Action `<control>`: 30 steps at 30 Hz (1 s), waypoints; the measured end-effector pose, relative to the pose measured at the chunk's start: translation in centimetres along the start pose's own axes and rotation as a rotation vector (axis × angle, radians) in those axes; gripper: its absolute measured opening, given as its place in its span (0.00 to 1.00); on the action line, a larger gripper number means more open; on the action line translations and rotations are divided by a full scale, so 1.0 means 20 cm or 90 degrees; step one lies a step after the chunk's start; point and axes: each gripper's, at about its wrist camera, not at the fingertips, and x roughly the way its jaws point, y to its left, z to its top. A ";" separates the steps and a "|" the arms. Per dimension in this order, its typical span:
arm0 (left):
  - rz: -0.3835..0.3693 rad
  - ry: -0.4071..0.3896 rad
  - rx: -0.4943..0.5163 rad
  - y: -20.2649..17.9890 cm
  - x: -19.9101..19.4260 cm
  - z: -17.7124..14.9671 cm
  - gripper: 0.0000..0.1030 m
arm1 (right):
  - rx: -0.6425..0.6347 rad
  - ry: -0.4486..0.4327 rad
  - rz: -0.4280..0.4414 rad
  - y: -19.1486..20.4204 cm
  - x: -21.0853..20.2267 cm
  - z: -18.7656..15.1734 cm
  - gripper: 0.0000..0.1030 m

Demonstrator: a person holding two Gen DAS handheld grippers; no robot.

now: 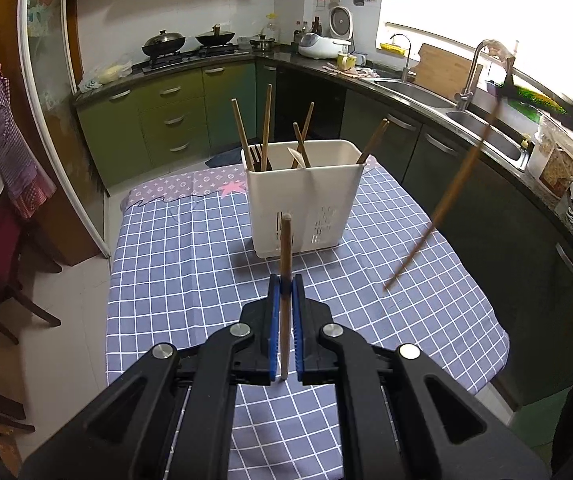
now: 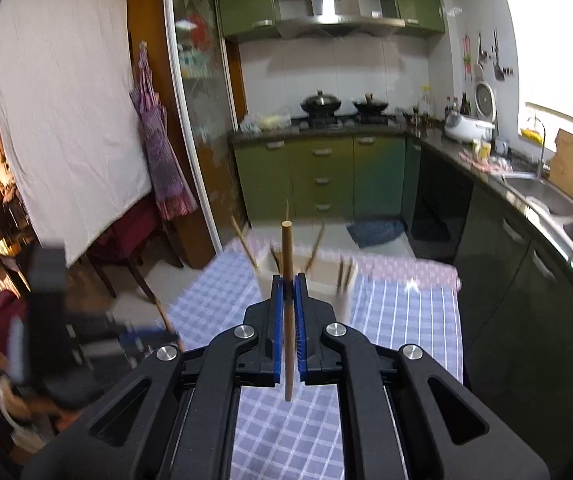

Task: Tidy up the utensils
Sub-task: 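Lift both held chopsticks upright and carry them toward the white caddy, then lower the right gripper's chopstick into the caddy and open the right gripper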

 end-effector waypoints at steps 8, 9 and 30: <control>-0.004 -0.001 0.004 0.02 -0.01 -0.01 0.06 | 0.014 -0.090 -0.033 -0.01 0.00 0.43 0.06; -0.005 -0.001 0.004 0.02 -0.01 -0.01 0.06 | 0.016 -0.096 -0.039 -0.01 0.02 0.47 0.06; -0.005 0.006 0.020 -0.01 -0.01 0.00 0.06 | 0.033 0.070 -0.097 -0.22 0.83 0.33 0.11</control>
